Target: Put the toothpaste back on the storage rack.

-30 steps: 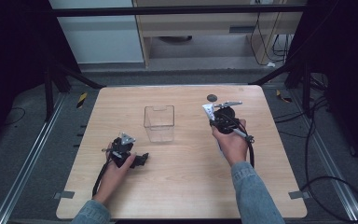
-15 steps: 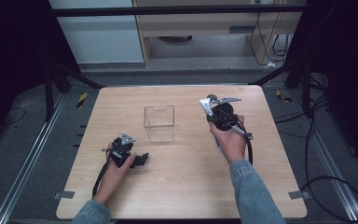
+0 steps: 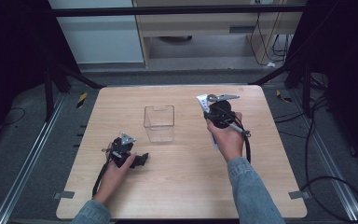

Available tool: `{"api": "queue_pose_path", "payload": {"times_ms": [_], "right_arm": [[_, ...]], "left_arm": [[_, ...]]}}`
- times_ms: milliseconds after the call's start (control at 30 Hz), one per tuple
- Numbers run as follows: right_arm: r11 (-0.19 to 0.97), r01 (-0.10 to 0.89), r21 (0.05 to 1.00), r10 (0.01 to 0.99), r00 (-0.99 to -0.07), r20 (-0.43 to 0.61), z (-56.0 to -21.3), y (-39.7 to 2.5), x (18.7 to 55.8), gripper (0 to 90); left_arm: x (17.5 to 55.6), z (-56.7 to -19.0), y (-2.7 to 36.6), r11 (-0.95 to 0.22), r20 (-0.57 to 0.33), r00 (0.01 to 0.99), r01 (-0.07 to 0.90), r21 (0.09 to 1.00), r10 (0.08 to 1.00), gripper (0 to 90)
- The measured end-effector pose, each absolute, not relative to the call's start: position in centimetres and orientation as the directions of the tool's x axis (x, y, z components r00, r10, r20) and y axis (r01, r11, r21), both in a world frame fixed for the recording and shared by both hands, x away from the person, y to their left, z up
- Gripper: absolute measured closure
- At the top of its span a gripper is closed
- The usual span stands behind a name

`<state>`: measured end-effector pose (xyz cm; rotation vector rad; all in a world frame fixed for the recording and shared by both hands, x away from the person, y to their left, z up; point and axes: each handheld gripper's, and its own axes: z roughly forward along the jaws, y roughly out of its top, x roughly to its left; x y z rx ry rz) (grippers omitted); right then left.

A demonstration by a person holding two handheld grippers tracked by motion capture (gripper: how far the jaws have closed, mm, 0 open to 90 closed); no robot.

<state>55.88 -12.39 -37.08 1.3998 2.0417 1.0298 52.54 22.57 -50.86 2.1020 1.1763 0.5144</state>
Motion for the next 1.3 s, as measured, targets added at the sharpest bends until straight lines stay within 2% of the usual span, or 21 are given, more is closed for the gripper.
{"api": "queue_pose_path", "payload": {"times_ms": [1000, 1300], "right_arm": [[0.224, 0.484, 0.846, 0.895, -0.445, 0.017, -33.0, -8.1, 57.1, 78.4], [0.199, 0.443, 0.874, 0.889, -0.457, 0.029, -31.5, -6.7, 57.7, 78.4]], "left_arm": [[52.5, -50.9, 22.6, -0.372, 0.018, 0.517, 0.592, 0.715, 0.856, 0.0], [52.6, -50.9, 22.6, -0.373, 0.018, 0.517, 0.592, 0.714, 0.856, 0.0]]}}
